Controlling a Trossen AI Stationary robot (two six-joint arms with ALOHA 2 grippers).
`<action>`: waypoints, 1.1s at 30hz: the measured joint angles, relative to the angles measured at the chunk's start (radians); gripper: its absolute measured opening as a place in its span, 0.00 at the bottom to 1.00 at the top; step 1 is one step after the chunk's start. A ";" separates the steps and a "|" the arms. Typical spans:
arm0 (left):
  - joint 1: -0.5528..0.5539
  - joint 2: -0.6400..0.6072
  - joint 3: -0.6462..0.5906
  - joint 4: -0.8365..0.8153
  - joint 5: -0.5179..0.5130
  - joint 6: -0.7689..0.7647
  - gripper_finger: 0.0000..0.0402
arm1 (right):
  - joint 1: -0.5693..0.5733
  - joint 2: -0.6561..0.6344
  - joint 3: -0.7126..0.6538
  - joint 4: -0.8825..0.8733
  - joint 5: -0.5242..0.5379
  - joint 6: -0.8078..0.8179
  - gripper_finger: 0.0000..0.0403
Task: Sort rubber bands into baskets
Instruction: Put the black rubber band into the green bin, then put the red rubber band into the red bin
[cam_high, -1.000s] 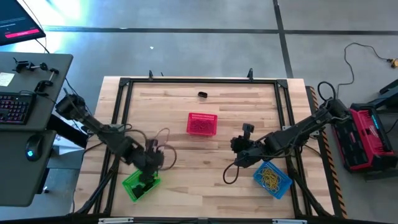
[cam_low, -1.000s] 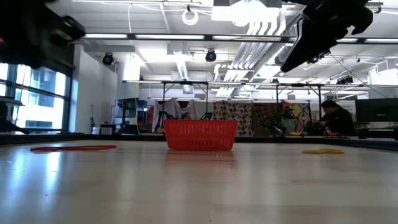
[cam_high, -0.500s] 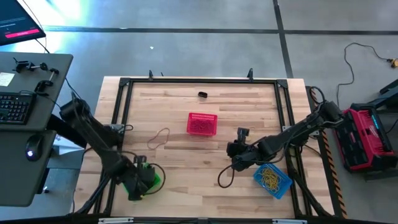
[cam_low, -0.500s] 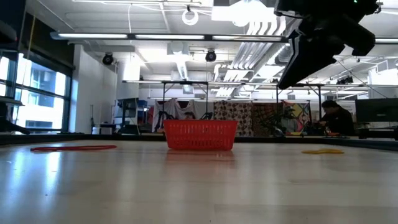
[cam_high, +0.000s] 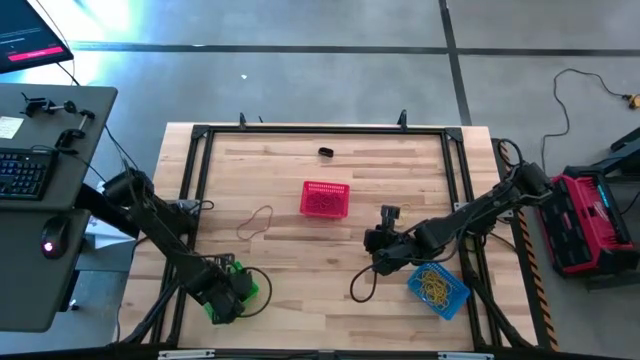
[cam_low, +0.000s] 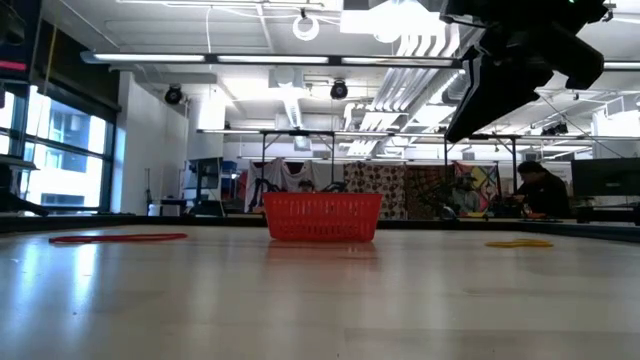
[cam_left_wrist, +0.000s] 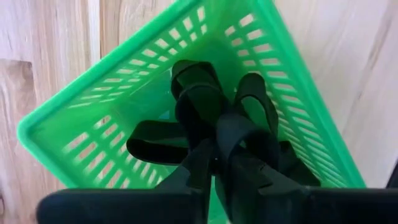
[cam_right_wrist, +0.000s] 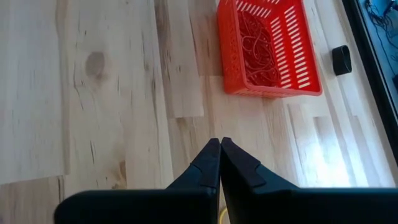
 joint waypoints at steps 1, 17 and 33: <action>0.000 -0.004 0.000 0.001 0.001 0.001 0.09 | 0.000 0.000 0.000 0.000 0.000 0.000 0.00; 0.000 -0.015 0.000 -0.011 0.138 -0.016 0.34 | 0.000 0.000 0.000 0.000 0.000 0.000 0.00; 0.020 -0.176 0.000 -0.059 0.169 -0.070 0.35 | 0.000 0.000 0.000 -0.006 0.000 0.000 0.00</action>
